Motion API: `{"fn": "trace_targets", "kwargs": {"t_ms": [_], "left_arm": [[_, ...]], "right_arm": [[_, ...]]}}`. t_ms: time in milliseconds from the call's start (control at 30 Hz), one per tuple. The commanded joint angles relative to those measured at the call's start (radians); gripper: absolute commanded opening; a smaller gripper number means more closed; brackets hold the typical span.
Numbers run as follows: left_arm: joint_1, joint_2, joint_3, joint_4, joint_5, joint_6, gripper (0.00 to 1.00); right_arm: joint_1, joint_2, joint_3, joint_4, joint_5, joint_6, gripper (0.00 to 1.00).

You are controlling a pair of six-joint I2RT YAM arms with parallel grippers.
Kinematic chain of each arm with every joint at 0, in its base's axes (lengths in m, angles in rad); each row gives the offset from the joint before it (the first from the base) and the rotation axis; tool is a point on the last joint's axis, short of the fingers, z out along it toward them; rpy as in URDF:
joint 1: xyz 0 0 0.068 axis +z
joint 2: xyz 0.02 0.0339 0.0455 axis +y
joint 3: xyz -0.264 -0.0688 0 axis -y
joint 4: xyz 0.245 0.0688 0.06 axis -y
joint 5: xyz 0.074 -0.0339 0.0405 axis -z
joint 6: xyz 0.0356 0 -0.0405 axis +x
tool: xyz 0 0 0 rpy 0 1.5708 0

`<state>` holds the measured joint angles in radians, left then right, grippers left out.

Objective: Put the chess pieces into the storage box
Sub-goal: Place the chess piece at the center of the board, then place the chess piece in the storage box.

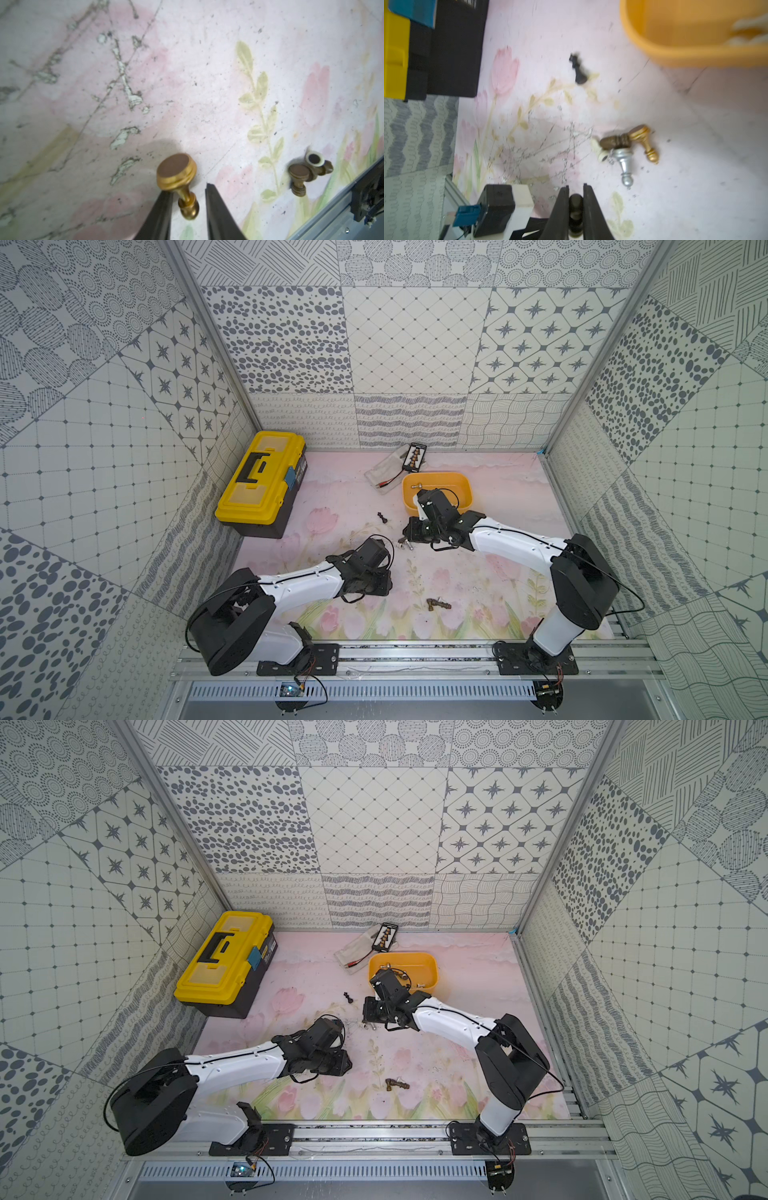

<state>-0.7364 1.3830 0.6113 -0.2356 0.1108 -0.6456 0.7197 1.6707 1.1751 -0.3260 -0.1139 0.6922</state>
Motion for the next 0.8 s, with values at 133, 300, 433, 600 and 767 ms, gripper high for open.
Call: {"fn": "trace_targets", "kwargs": {"t_ms": [133,300,433,600,767], "left_arm": [[-0.002,-0.023,0.083,-0.195,-0.053,-0.002,0.44],[-0.003,-0.039,0.117,-0.227,-0.067,-0.002,0.44],[-0.002,-0.047,0.141,-0.255,-0.08,0.005,0.44],[-0.003,-0.05,0.165,-0.274,-0.083,0.013,0.44],[-0.004,-0.054,0.182,-0.288,-0.077,0.019,0.44]], "right_arm": [[-0.181,0.029,0.149,-0.102,0.086,-0.232,0.05],[-0.27,0.152,0.246,-0.097,0.121,-0.312,0.07],[-0.317,0.266,0.333,-0.065,0.174,-0.376,0.08],[-0.35,0.381,0.436,-0.049,0.257,-0.42,0.14],[-0.361,0.423,0.517,-0.077,0.271,-0.439,0.38]]}}
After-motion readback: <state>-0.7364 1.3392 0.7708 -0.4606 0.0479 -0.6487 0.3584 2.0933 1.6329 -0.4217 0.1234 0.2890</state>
